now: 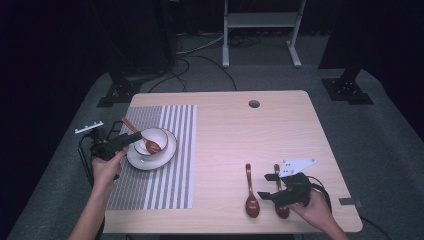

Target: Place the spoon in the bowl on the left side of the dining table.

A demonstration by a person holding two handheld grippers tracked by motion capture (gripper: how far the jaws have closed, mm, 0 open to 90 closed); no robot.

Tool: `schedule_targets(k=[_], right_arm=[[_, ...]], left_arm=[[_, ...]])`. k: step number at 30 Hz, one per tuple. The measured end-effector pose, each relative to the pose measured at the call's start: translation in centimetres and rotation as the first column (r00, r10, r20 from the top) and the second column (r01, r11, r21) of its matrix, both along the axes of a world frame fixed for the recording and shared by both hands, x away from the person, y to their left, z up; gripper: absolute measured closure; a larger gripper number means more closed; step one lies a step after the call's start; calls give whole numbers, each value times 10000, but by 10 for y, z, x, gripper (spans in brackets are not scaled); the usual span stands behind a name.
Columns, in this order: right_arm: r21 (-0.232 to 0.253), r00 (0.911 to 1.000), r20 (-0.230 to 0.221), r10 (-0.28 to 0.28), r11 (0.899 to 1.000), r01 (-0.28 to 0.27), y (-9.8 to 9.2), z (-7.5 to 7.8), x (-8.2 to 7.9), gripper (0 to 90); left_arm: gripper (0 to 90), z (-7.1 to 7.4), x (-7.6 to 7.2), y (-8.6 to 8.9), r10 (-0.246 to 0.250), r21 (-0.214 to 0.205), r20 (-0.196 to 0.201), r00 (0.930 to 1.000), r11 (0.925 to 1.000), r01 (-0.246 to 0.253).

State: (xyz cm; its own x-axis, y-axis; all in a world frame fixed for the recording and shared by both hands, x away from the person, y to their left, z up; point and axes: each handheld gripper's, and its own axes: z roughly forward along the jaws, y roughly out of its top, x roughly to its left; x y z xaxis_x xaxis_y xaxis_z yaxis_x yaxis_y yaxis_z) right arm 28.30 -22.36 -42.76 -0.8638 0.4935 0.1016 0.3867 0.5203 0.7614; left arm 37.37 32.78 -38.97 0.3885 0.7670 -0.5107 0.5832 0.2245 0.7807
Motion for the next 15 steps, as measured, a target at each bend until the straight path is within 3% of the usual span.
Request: schedule_targets(k=[8,15], right_arm=[[46,9998,-41,-194,9998,194,-7,-1,-1,313],[19,9997,1,-261,9997,261,-10,0,-2,313]], left_arm=[[96,-1,-5,-23,-672,6,49,9977,9977,671],[95,-1,-13,-48,-1195,691,194,9926,9906,1179]])
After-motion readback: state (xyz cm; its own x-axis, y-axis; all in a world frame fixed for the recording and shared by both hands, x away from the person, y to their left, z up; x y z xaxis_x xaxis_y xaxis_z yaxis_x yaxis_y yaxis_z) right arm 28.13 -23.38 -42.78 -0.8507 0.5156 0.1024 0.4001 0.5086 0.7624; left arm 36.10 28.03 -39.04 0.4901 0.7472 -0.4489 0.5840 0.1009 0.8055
